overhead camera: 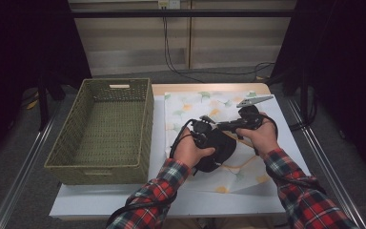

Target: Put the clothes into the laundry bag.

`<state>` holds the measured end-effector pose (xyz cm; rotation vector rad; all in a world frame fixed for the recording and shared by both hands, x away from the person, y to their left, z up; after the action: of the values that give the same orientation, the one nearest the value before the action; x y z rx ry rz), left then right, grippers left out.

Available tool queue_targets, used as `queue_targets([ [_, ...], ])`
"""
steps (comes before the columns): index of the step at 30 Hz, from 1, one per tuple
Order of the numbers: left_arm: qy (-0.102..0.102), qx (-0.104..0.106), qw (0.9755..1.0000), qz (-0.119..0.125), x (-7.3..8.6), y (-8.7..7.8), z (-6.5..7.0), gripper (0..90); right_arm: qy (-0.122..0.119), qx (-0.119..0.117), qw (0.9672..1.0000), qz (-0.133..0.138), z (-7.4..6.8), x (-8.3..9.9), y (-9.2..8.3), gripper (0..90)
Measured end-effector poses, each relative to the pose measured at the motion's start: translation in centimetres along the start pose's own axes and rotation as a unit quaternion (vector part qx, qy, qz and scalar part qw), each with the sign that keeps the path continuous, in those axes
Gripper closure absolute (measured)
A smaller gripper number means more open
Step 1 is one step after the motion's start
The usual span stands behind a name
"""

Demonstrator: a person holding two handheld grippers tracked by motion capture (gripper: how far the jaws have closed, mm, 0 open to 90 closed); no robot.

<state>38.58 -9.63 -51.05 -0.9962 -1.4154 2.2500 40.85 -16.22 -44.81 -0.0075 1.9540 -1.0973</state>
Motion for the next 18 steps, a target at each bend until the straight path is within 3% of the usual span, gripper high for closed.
queue_targets([
  [10,0.021,0.007,0.9997,-0.006,0.6,-0.6,0.0,21.4,0.001,0.000,1.0000,-0.004,0.0,0.3,0.2,90.0],
  [18,0.025,0.008,0.9996,-0.007,1.2,-1.7,0.3,14.1,0.003,0.001,1.0000,-0.005,0.0,0.3,0.3,90.0],
])
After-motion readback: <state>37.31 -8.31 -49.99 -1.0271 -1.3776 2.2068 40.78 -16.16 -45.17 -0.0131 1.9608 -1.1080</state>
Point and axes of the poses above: each handheld gripper's, and its own axes: y roughly forward along the jaws, x roughly out of its underside, z roughly to its right, the point moved 10 cm from there along y, roughly forward along the jaws, and after that the axes turned 8 degrees about -z, right-handed, at the moved point
